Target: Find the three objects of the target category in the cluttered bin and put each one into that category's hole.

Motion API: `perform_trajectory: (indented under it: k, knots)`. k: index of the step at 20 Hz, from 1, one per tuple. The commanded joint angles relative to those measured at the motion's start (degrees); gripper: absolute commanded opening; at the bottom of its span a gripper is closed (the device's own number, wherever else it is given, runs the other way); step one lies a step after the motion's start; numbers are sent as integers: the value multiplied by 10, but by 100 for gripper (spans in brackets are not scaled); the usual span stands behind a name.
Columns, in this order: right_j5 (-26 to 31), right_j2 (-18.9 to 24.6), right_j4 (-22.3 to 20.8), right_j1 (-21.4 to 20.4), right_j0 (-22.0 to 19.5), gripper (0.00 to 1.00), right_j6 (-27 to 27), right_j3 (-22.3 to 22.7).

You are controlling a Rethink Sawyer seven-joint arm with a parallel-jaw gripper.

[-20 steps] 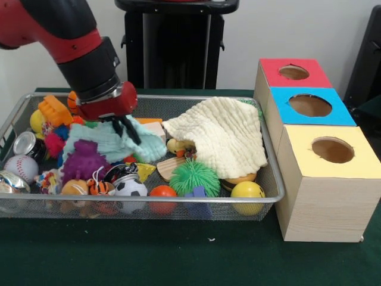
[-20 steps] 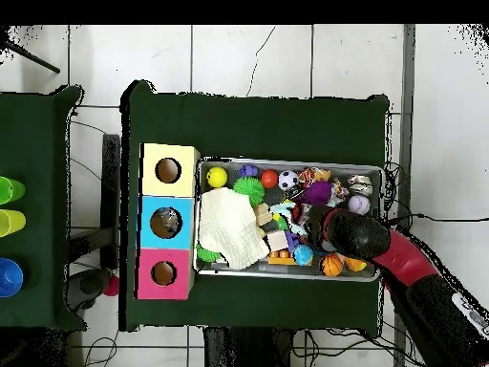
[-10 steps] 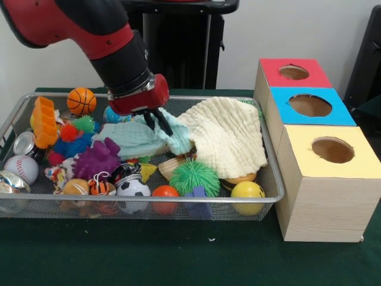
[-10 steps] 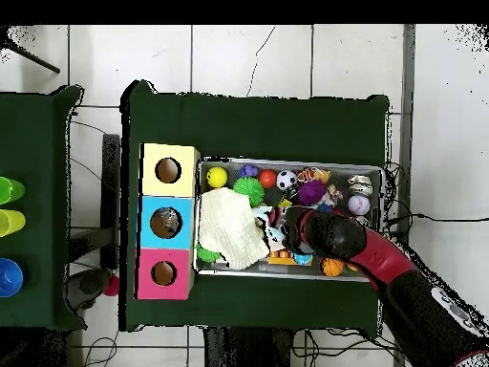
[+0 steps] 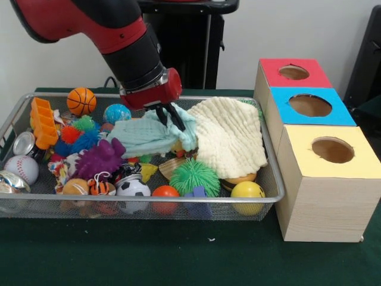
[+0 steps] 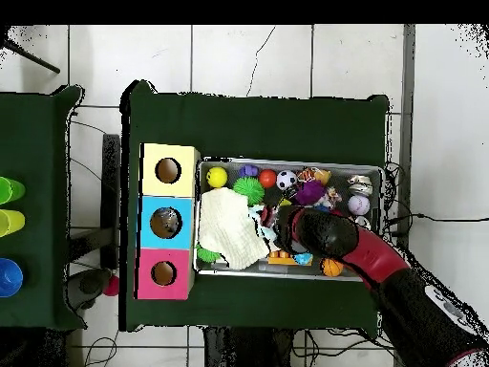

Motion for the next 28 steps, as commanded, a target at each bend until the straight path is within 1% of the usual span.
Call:
perform_trajectory:
  k: [1, 5, 15, 25, 27, 28]
  knots:
    - [-31, 25, 47, -9, 25, 0, 121, 50]
    - [-44, 32, 65, -26, 30, 0, 135, 73]
    - [-79, 37, 125, -73, 73, 0, 170, 119]
    - [-92, 26, 166, -93, 104, 0, 161, 132]
    - [-91, 21, 170, -93, 108, 0, 155, 130]
    - [-88, 10, 167, -94, 113, 0, 149, 125]
